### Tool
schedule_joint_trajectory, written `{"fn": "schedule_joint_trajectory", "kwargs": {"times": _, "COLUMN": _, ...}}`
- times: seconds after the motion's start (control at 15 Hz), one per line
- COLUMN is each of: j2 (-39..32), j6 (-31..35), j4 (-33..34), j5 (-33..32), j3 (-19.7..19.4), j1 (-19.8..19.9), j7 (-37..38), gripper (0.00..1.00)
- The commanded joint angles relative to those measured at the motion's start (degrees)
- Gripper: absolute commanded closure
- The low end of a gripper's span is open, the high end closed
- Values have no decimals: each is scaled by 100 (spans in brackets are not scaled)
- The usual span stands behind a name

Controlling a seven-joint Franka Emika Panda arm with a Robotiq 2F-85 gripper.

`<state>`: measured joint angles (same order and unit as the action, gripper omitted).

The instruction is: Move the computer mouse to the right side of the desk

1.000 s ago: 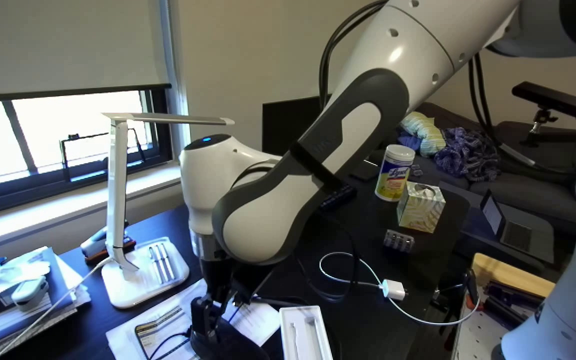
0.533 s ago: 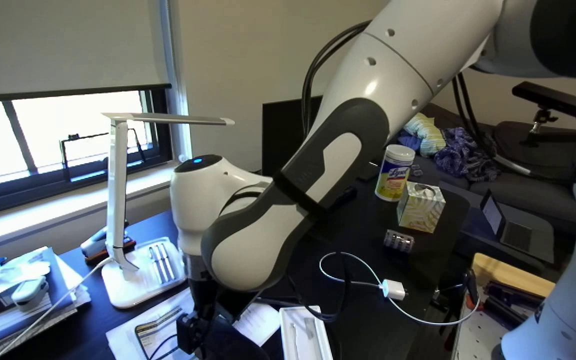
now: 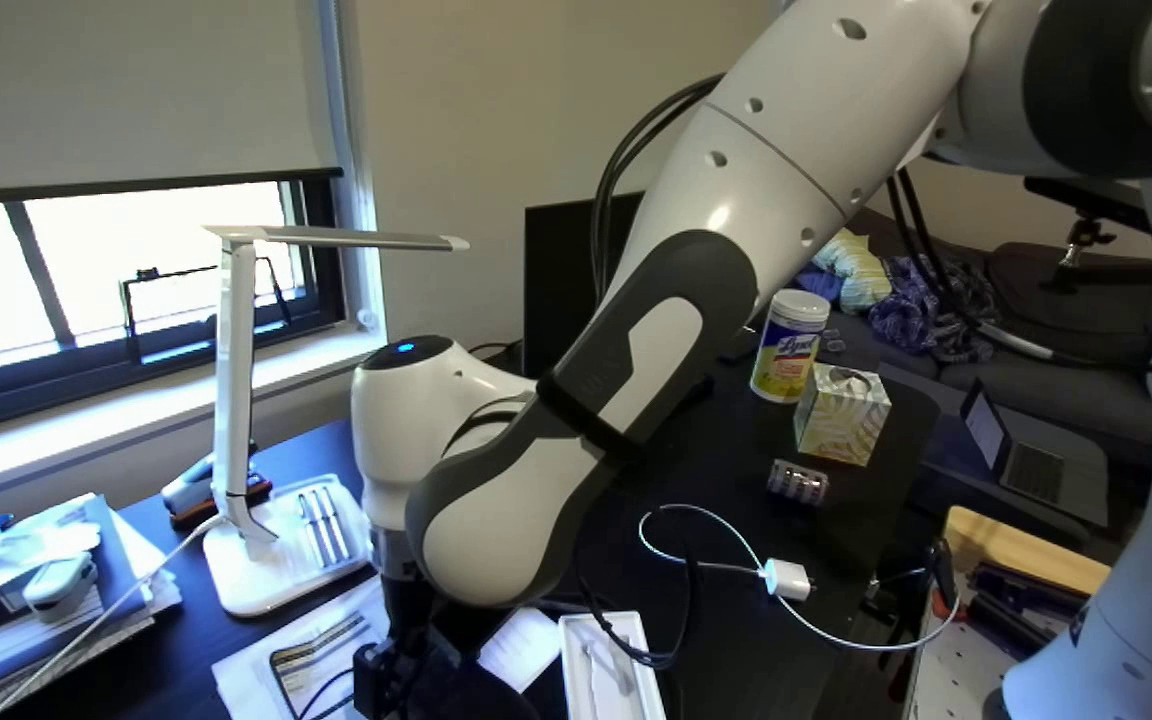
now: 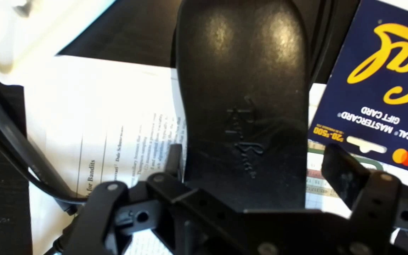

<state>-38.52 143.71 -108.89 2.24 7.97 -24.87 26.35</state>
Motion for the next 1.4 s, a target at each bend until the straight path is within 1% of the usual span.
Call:
{"fn": "schedule_joint_trajectory", "kwargs": {"times": 0.0, "j2": -150, "j6": 186, "j4": 60, "j5": 180, "j3": 84, "j1": 83, "j7": -162, "gripper": 0}}
{"fn": "schedule_joint_trajectory", "kwargs": {"times": 0.07, "j2": -172, "j6": 246, "j4": 56, "j5": 182, "j3": 64, "j1": 69, "j7": -131, "gripper": 25}}
{"fn": "schedule_joint_trajectory", "kwargs": {"times": 0.13, "j2": -170, "j6": 282, "j4": 45, "j5": 163, "j3": 43, "j1": 42, "j7": -103, "gripper": 26}}
{"fn": "schedule_joint_trajectory", "kwargs": {"times": 0.2, "j2": -185, "j6": 283, "j4": 59, "j5": 166, "j3": 53, "j1": 55, "j7": -136, "gripper": 32}}
{"fn": "schedule_joint_trajectory", "kwargs": {"times": 0.27, "j2": -183, "j6": 284, "j4": 51, "j5": 160, "j3": 44, "j1": 43, "j7": -120, "gripper": 40}}
{"fn": "schedule_joint_trajectory", "kwargs": {"times": 0.33, "j2": -179, "j6": 267, "j4": 56, "j5": 156, "j3": 48, "j1": 46, "j7": -134, "gripper": 44}}
{"fn": "schedule_joint_trajectory", "kwargs": {"times": 0.6, "j2": -45, "j6": 190, "j4": -42, "j5": 93, "j3": 4, "j1": 0, "j7": -94, "gripper": 47}}
{"fn": "schedule_joint_trajectory", "kwargs": {"times": 0.67, "j2": 65, "j6": 118, "j4": -118, "j5": 39, "j3": -54, "j1": -48, "j7": -21, "gripper": 47}}
{"fn": "schedule_joint_trajectory", "kwargs": {"times": 0.8, "j2": 288, "j6": -102, "j4": -263, "j5": 90, "j3": 43, "j1": 39, "j7": -171, "gripper": 47}}
{"fn": "schedule_joint_trajectory", "kwargs": {"times": 0.87, "j2": 396, "j6": -159, "j4": -341, "j5": 31, "j3": -20, "j1": -13, "j7": -90, "gripper": 47}}
{"fn": "schedule_joint_trajectory", "kwargs": {"times": 1.13, "j2": 1545, "j6": -527, "j4": -1212, "j5": -427, "j3": -240, "j1": -147, "j7": 148, "gripper": 47}}
{"fn": "schedule_joint_trajectory", "kwargs": {"times": 1.27, "j2": 2111, "j6": -850, "j4": -1556, "j5": -714, "j3": -315, "j1": -143, "j7": 285, "gripper": 47}}
{"fn": "schedule_joint_trajectory", "kwargs": {"times": 1.33, "j2": 2413, "j6": -1167, "j4": -1700, "j5": -840, "j3": -329, "j1": -82, "j7": 319, "gripper": 47}}
